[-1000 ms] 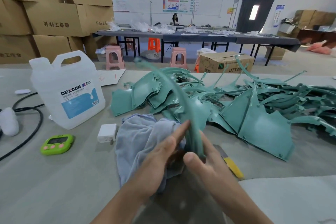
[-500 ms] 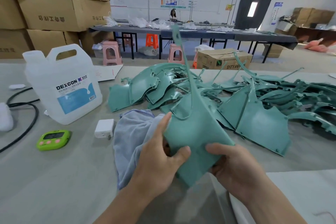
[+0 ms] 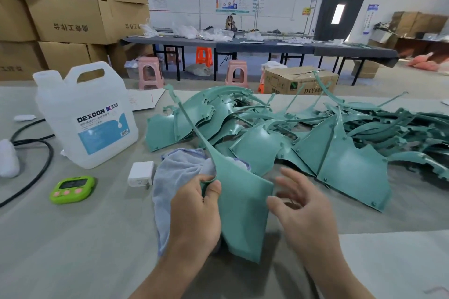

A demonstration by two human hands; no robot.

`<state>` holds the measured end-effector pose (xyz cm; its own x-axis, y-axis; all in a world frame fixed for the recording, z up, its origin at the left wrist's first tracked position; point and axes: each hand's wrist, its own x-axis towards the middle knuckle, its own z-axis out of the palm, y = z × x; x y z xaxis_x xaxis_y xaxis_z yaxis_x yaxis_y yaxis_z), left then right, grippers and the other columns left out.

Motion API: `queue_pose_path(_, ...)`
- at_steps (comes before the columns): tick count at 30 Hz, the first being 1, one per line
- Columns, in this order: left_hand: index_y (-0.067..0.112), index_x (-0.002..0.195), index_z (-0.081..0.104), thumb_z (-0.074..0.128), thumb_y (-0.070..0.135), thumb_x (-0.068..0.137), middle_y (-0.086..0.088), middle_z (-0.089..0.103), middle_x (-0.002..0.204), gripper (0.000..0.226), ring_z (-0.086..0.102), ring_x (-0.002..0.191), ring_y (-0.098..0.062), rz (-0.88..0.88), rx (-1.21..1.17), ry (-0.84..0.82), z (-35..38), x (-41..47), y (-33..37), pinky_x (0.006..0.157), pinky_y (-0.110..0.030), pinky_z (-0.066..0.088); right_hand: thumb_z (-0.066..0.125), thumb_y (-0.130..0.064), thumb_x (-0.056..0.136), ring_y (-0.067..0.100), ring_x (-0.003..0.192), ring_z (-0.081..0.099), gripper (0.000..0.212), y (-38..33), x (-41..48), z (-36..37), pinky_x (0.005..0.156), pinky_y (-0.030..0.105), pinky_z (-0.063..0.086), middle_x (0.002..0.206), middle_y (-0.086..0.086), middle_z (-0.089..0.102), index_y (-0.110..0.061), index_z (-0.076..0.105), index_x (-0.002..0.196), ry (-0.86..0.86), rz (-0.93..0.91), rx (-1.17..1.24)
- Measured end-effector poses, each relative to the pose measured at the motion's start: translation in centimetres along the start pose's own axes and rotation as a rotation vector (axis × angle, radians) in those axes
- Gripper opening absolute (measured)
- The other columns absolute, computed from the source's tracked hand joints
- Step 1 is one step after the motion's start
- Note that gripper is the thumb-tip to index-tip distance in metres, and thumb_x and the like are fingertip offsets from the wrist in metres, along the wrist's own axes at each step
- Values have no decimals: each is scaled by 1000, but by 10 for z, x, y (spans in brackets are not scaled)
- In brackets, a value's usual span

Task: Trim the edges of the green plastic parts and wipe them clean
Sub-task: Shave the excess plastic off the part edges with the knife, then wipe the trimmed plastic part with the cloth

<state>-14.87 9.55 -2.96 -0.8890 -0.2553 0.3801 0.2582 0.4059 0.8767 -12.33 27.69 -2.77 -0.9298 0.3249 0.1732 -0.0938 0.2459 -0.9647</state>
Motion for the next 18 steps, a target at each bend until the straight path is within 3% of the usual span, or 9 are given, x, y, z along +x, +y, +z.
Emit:
queue_pose_path(3,34,82,78,64,9,96,20,76,86,32,67,83,7,-74,-320,-179,-2,1,0,70,-4,44,87,-29,69,0,100,68,74,1,-4,6,73,22,56,114,-22,71,-48,55,133,-75,32,15)
queue_pose_path(5,31,92,81,65,19,92,7,79,93,20,71,88,-3,-129,-576,-306,-4,4,6,76,-15,51,84,-24,75,14,84,71,54,2,-1,6,62,31,54,103,-7,76,-43,65,122,-155,108,24)
queue_pose_path(7,19,99,80,63,23,90,1,77,101,20,69,104,-11,-54,-670,-257,-8,13,3,93,-29,50,79,-16,83,20,71,66,22,1,0,3,59,32,48,91,10,77,-29,77,100,-231,158,72)
queue_pose_path(9,25,118,72,61,31,85,5,70,124,35,60,124,-15,-20,-492,-118,-16,23,-12,109,-42,43,71,-5,88,23,71,65,15,-2,3,-1,61,34,50,90,19,76,-18,78,91,-184,235,197)
queue_pose_path(10,35,131,62,63,38,79,12,61,138,52,53,132,-12,8,-219,-82,-20,27,-21,113,-43,40,68,-2,90,22,72,68,15,-3,4,-3,62,33,53,90,18,77,-14,78,91,-141,273,281)
queue_pose_path(12,45,149,33,71,51,69,22,47,145,89,46,134,-4,38,217,-179,-25,30,-32,113,-32,39,63,-1,93,19,75,73,15,-6,9,-9,60,28,58,93,12,79,-8,75,97,-54,316,423)
queue_pose_path(14,42,153,24,80,52,65,25,50,131,105,51,121,-1,61,304,-314,-21,26,-37,101,-14,40,58,-3,96,18,77,75,18,-8,14,-14,59,27,59,95,10,79,-8,74,103,-11,334,463)
queue_pose_path(16,33,143,45,79,33,77,22,55,115,75,59,109,-6,171,278,-182,-15,26,-37,86,-2,37,55,-3,98,18,72,75,21,-9,16,-18,56,29,60,94,12,79,-7,74,104,-30,337,479)
queue_pose_path(18,34,120,56,72,26,85,12,64,104,39,65,100,-22,127,140,67,-14,25,-26,86,-24,50,54,-2,99,16,67,73,21,-7,18,-20,55,30,59,91,11,79,-6,74,104,-34,333,446)
